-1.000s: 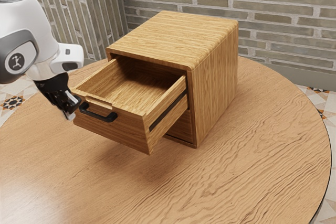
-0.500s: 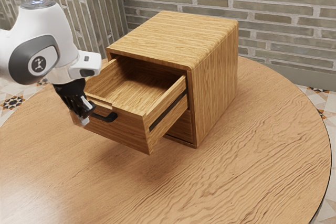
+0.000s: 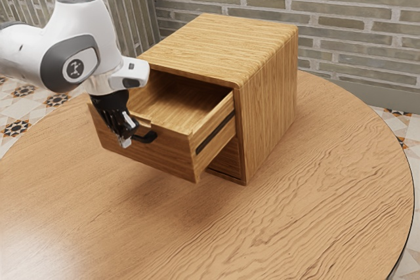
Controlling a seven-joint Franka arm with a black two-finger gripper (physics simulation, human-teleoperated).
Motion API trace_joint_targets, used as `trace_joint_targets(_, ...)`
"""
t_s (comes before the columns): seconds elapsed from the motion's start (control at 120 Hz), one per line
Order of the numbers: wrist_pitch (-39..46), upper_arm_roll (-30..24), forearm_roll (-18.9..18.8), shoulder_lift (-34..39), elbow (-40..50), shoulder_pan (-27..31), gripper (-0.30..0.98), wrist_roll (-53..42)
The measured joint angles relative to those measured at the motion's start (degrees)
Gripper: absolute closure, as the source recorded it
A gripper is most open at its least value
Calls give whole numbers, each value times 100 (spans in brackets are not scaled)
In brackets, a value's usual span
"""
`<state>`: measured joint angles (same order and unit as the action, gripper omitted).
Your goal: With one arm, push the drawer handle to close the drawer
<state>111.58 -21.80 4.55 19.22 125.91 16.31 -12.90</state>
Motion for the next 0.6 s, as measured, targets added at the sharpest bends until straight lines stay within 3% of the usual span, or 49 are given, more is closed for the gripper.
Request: trace_joint_targets(0.6,9,-1,-768,-1438,-1290,-237,79,166)
